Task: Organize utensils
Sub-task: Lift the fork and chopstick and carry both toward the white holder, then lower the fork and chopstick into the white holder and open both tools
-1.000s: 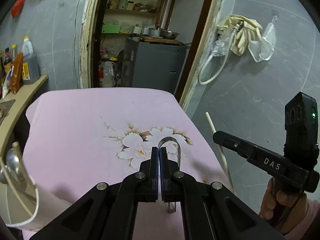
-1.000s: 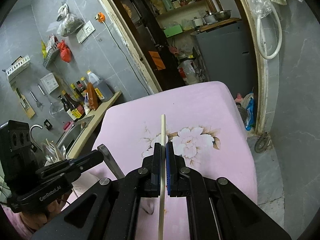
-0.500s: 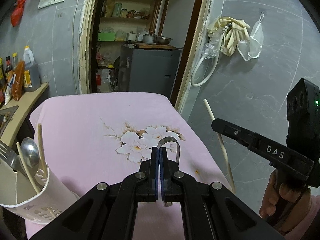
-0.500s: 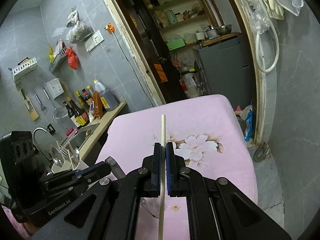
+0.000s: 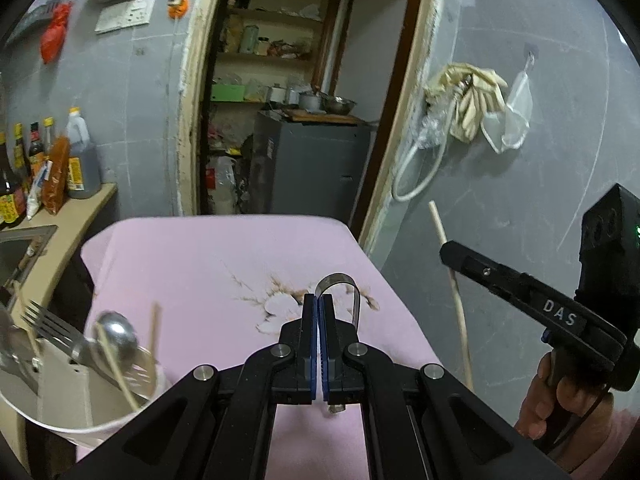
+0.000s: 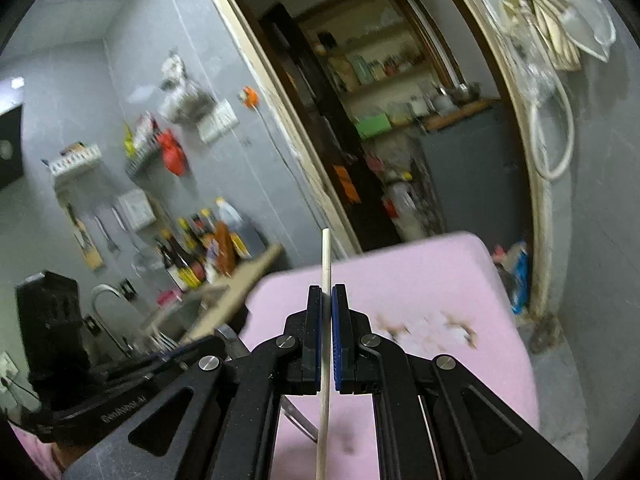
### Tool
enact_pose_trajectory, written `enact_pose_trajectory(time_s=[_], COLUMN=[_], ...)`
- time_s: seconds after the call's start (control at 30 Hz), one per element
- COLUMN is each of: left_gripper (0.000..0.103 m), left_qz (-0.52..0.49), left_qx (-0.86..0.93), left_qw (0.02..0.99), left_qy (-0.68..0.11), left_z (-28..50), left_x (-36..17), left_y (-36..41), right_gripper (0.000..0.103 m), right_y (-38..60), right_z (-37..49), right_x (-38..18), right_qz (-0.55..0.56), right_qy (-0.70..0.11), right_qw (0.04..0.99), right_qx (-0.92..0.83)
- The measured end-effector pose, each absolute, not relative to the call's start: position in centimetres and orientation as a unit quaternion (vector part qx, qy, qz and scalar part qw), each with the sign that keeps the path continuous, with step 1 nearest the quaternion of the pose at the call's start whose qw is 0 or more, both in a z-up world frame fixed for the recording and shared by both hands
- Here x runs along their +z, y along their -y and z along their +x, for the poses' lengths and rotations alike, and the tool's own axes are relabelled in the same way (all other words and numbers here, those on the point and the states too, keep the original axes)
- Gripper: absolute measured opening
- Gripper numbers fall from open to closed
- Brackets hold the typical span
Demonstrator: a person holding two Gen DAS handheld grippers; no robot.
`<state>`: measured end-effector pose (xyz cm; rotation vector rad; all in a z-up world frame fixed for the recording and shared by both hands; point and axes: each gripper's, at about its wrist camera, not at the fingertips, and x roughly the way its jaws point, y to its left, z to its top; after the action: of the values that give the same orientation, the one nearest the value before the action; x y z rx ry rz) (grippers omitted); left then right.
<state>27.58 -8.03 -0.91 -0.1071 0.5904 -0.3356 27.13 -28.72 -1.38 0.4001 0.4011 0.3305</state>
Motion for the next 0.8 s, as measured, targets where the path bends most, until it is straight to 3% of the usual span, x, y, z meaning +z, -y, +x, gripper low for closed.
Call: enact_pose_trajectory(time_s=[0.4, 0.8], left_gripper=[0.001, 0.001], left_qz=[-0.068, -0.086], left_qx=[-0.107, -0.024], left_qw=[0.960, 0.974], left_qy=[-0.248, -0.210], left_z=[26.3, 23.4], left_x=[6.0, 9.7], left_y=[1.1, -8.7], right_gripper=[0.004, 0.004], right_y=[20.3, 11.3], right_z=[28.7, 29.1], right_x=[5.6, 5.5], right_qz=[0.208, 0.233], right_qy=[-0.041, -0.004], right_qw=[0.950, 0.934], right_qx=[0.227, 0.270])
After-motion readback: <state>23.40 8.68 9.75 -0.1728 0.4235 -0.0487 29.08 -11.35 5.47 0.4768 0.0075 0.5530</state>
